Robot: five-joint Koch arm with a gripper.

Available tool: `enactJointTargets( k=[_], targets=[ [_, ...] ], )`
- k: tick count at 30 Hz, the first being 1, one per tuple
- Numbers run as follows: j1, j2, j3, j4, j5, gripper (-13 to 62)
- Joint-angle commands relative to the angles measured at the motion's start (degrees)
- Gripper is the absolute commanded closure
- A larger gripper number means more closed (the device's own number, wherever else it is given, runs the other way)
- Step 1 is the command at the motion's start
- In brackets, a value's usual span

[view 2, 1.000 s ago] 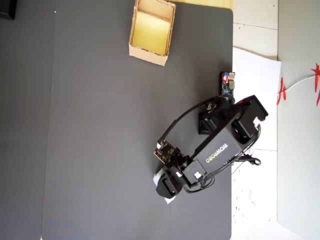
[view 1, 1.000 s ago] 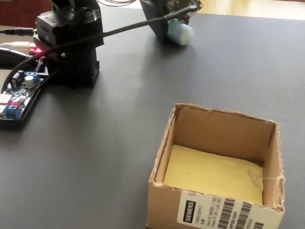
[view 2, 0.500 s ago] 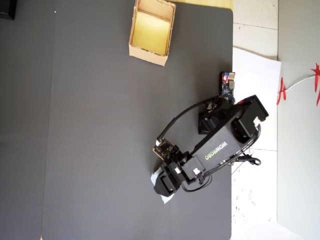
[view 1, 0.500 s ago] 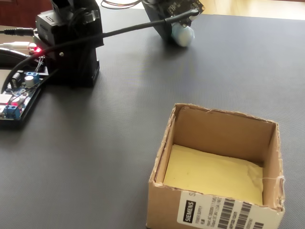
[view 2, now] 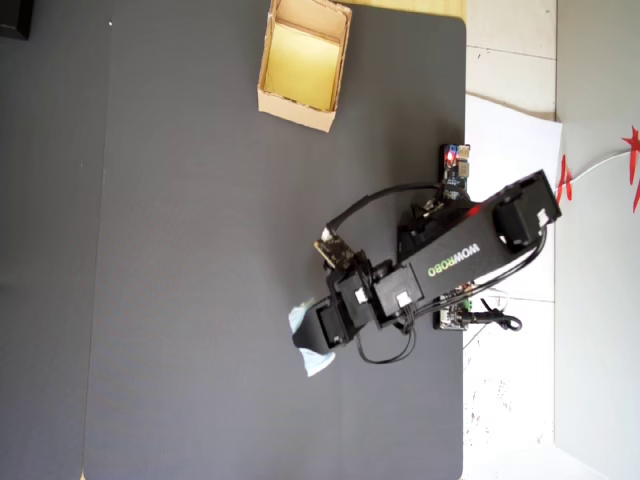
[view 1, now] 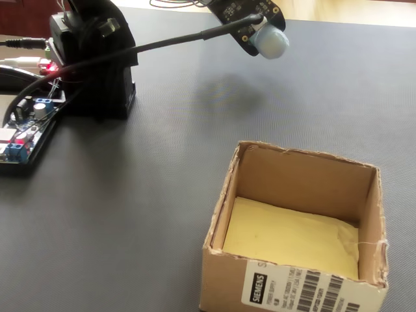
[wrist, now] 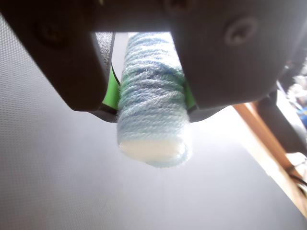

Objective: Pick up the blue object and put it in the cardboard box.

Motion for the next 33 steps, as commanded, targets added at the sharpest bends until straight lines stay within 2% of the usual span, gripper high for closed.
enactJointTargets(
  k=[1, 18, 33],
  targets=[
    [2.2, 4.0, -0.7, -5.1, 0.3, 38.7],
    [19.7, 23.3, 10.5, -10.2, 0.3, 38.8],
    [45.0, 23.3, 9.6, -19.6, -4.3, 38.8]
  ],
)
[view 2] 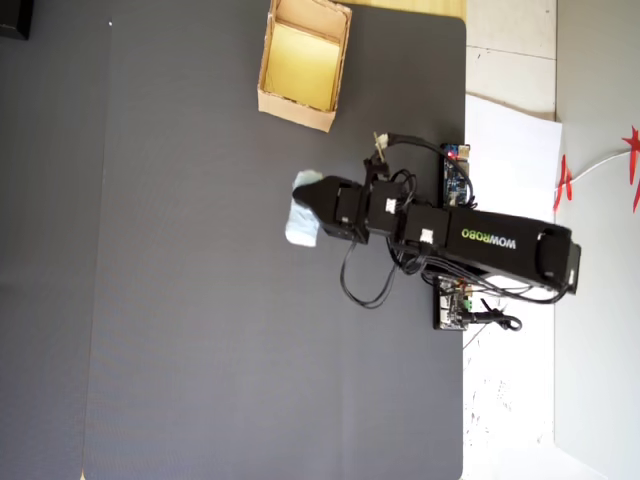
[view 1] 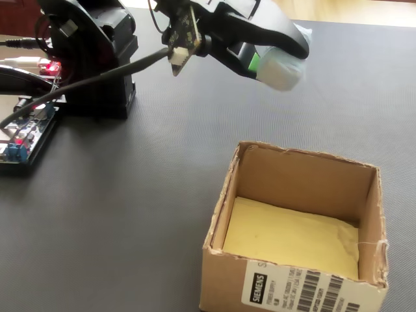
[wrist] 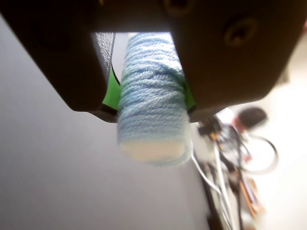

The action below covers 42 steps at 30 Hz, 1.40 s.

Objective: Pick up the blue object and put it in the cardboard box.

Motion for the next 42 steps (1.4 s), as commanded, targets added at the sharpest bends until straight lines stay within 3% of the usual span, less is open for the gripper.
enactJointTargets(
  k=[1, 8, 21, 26, 27, 28, 42],
  targets=[
    [3.7, 4.3, -2.9, -5.8, -2.1, 38.8],
    [11.0, 1.5, -6.2, -6.1, -6.1, 38.8],
    [25.8, -23.7, -30.0, -4.6, -9.8, 38.8],
    [28.7, -26.3, -30.3, -4.7, -10.0, 37.8],
    [28.8, -26.3, -29.1, -1.8, -9.9, 21.5],
    [28.8, -26.1, -28.4, -1.8, -9.9, 19.8],
    [26.2, -21.6, -27.1, -1.7, -9.3, 16.8]
  ],
)
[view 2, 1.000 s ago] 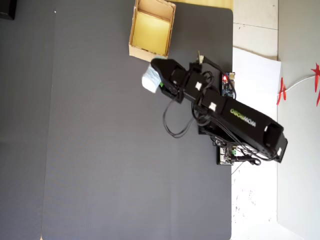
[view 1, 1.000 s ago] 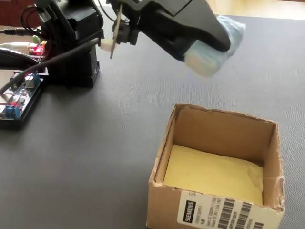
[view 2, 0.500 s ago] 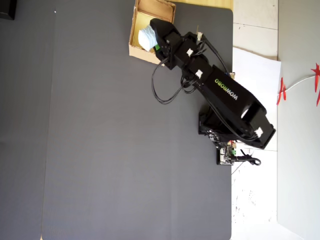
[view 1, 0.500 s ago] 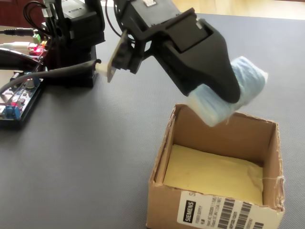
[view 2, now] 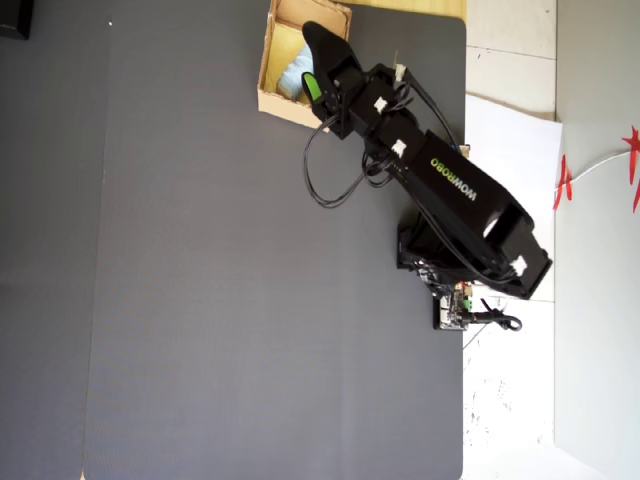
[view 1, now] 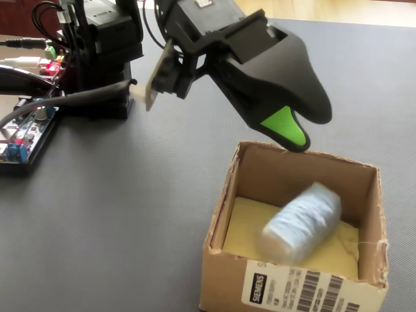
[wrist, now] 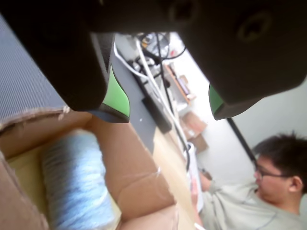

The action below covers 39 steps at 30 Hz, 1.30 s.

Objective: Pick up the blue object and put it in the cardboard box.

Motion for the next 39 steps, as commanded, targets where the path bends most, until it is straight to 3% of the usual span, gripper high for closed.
enactJointTargets(
  k=[1, 13, 25, 33, 39],
  targets=[
    [-2.1, 3.3, -1.9, -1.2, 1.1, 16.9],
    [-21.7, 9.8, 3.1, -5.2, 7.1, 16.1],
    [-41.8, 19.8, 17.3, -5.8, 11.8, 15.2],
    [-44.3, 29.4, 29.6, -6.9, 14.5, 15.2],
    [-44.4, 29.5, 35.8, -7.6, 14.4, 14.9]
  ],
)
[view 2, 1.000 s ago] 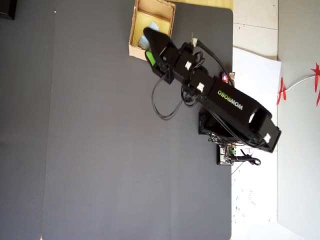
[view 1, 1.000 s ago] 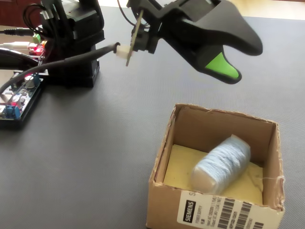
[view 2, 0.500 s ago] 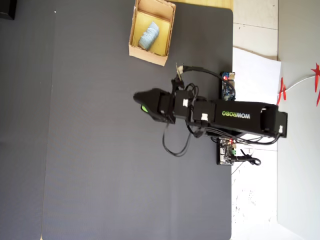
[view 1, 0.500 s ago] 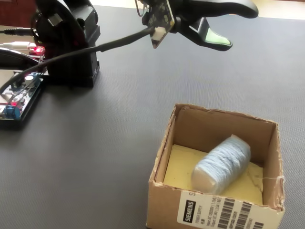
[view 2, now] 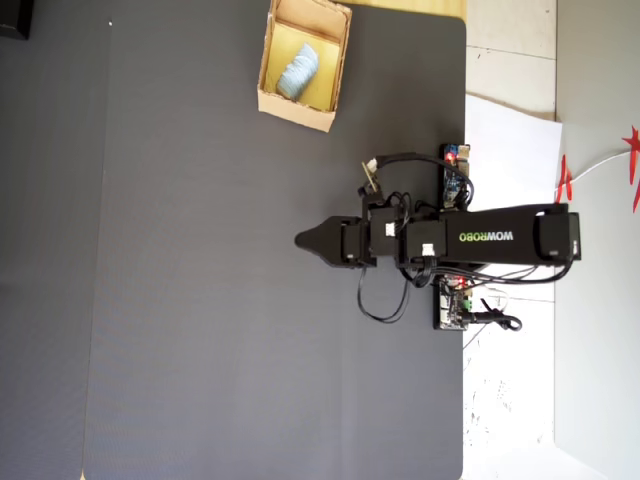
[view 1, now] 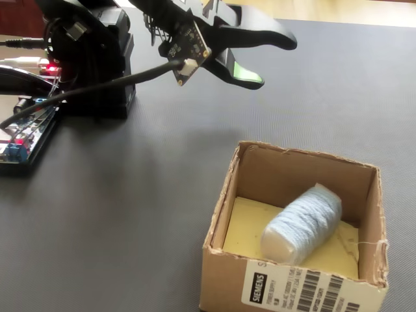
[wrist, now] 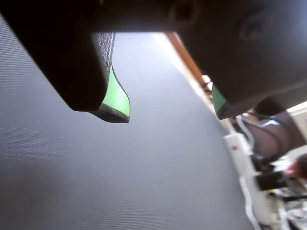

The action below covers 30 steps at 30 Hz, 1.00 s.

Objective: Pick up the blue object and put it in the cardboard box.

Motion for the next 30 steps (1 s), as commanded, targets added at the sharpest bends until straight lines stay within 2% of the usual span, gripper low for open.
enactJointTargets(
  k=[1, 9, 19, 30],
  targets=[
    [-0.3, 5.1, 0.2, -5.0, 1.4, 15.1],
    [-0.7, 5.1, 12.6, -5.4, 1.4, 15.2],
    [1.8, 4.7, 12.7, 3.0, 1.3, 15.2],
    [2.0, 4.7, 12.7, 3.2, 1.3, 15.2]
  ],
)
